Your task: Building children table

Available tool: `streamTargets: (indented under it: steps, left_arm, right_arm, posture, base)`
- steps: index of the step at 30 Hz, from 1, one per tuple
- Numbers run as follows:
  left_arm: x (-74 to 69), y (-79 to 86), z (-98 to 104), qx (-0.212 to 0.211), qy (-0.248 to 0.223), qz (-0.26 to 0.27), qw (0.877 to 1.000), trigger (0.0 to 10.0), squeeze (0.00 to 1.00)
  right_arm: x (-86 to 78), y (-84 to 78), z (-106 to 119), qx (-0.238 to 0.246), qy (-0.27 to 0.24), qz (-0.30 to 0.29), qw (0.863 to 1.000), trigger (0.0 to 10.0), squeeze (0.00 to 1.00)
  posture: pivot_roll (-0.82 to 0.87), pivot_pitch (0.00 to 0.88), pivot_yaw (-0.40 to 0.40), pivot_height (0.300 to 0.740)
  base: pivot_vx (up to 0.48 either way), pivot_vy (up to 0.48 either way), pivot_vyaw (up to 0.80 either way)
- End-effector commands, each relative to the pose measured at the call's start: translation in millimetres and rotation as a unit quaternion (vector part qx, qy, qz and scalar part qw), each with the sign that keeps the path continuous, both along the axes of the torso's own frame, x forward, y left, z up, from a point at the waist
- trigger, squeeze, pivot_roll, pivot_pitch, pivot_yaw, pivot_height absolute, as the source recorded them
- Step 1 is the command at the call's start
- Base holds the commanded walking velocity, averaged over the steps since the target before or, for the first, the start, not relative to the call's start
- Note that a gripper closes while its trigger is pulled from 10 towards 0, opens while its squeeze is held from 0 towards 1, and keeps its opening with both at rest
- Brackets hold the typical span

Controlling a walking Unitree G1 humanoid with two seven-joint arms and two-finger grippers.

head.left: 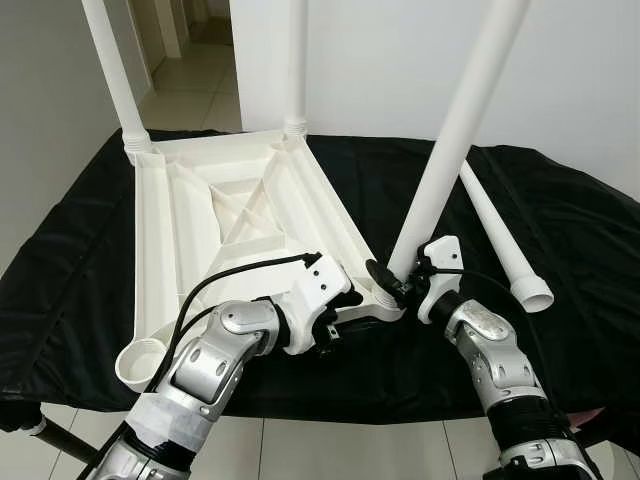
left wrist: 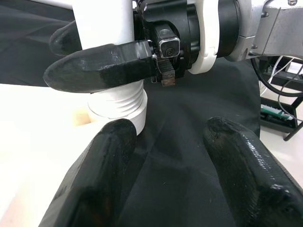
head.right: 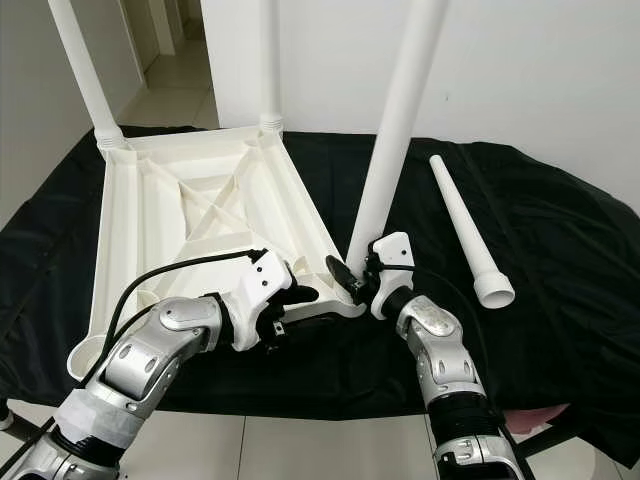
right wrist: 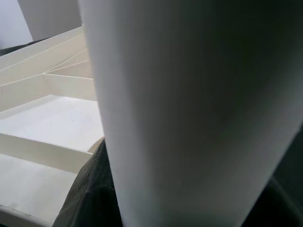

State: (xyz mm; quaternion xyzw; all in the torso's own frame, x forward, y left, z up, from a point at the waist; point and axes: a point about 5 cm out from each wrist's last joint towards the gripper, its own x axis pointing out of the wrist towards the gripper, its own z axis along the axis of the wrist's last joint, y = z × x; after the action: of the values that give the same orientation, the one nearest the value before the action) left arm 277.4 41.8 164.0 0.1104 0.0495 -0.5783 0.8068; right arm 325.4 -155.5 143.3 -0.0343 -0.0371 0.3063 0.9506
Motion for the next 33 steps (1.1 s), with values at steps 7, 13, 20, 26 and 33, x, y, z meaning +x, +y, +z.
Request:
streamTargets:
  steps: [7,13,20,26,33]
  left_arm:
    - [-3.0,-2.1,-3.2,0.000,0.008,0.011,1.000,10.0,0.00]
    - [1.1,-5.4,-0.6,-0.003,0.001,0.011,1.000,10.0,0.00]
    - [5.9,-7.2,-0.2,-0.002,-0.006,0.021,1.000,10.0,0.00]
    - [5.4,-1.3,0.7,0.000,-0.008,0.033,0.999,10.0,0.00]
    - [2.3,0.2,-2.9,-0.002,0.000,0.038,0.999,10.0,0.00]
  right_arm:
    - [-9.5,1.3,-18.6,0.021,0.041,-0.011,0.999,0.0,0.00]
    - [-12.6,4.0,-13.8,0.038,0.032,-0.072,0.996,10.0,0.00]
    - [-13.5,4.6,-12.9,0.060,0.040,-0.176,0.982,10.0,0.00]
    - [-16.6,9.5,-15.4,0.092,0.062,-0.281,0.953,10.0,0.00]
    - [-25.2,27.4,-7.5,0.127,0.040,-0.310,0.941,10.0,1.00]
  posture:
    - [0.03,0.068,-0.016,0.740]
    - [0.02,0.054,-0.021,0.740]
    - [0.03,0.045,-0.033,0.740]
    - [0.05,0.048,-0.044,0.740]
    - [0.05,0.062,-0.036,0.740]
  base:
    - [0.000,0.000,0.00]
    - [0.000,0.000,0.00]
    - [0.000,0.000,0.00]
    - [0.000,0.000,0.00]
    - [0.000,0.000,0.00]
